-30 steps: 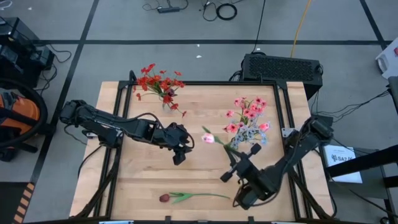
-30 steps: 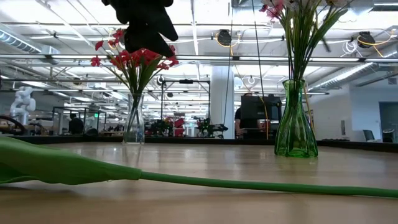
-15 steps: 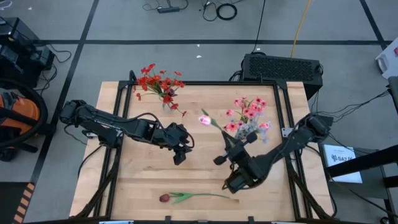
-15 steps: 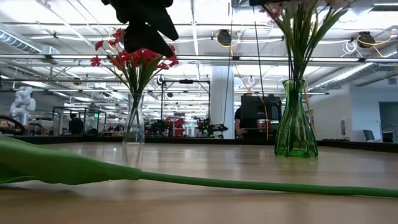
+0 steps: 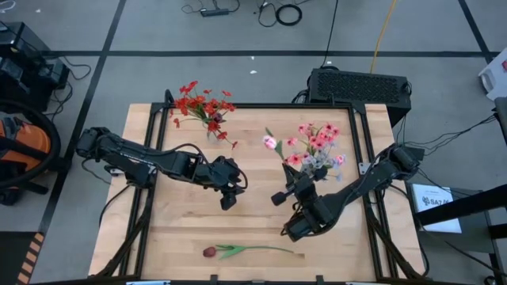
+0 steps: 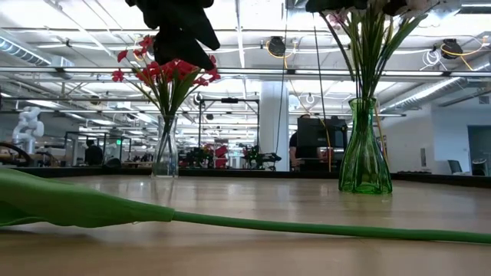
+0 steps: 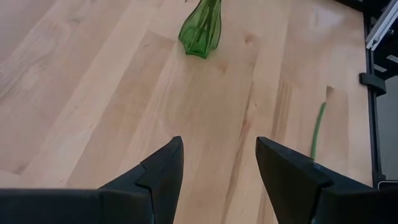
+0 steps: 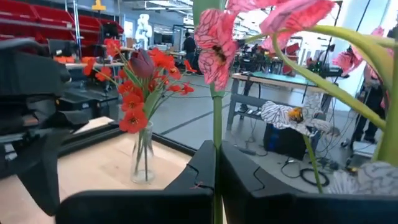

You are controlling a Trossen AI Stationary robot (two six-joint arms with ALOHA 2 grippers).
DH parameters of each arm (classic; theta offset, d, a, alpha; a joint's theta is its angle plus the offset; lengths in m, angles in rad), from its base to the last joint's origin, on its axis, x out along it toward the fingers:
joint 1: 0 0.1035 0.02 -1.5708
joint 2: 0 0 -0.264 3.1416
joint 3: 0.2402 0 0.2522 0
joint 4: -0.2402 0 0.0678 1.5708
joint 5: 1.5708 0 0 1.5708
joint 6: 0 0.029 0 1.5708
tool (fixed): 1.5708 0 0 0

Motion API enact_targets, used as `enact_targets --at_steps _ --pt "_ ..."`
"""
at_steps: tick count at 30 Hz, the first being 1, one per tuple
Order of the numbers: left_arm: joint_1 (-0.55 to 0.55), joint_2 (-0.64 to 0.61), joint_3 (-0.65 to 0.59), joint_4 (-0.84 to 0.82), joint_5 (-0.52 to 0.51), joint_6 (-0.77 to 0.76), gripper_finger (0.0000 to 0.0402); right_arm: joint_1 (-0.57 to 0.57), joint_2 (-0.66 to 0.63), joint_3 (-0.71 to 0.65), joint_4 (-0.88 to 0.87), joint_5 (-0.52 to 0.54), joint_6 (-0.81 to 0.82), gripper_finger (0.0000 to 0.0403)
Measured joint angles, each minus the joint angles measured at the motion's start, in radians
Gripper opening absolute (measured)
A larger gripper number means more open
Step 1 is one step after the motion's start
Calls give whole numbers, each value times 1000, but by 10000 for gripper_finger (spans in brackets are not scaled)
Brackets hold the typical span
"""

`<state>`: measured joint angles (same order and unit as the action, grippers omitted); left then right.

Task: Sort flowers into vase by color
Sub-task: Put the pink flower into the green vase

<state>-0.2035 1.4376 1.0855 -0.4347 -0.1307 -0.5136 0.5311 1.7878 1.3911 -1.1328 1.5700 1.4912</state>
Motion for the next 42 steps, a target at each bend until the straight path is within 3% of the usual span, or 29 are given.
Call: enact_targets --at_steps 3,7,11,14,17,19,23,34,42 --pt "0 0 0 0 0 5 205 19 0 0 7 -21 15 0" --pt "0 0 0 0 0 26 206 56 0 0 97 -188 -19 0" --pt "0 0 0 -1 0 30 205 99 0 1 271 -407 -217 0" --pt "0 0 0 0 0 32 205 129 0 1 405 -633 -365 0" --pt "0 0 0 0 0 32 205 151 0 1 497 -820 -426 0" --pt "0 0 0 0 0 32 205 169 0 1 551 -833 -441 0" --pt "0 0 0 0 0 32 205 194 -12 1 680 -758 -535 0" --pt "0 0 0 -39 25 58 205 178 -14 2 805 -896 -601 0" --pt "-21 -110 -1 -196 4 158 205 178 -13 1 938 -871 -619 0"
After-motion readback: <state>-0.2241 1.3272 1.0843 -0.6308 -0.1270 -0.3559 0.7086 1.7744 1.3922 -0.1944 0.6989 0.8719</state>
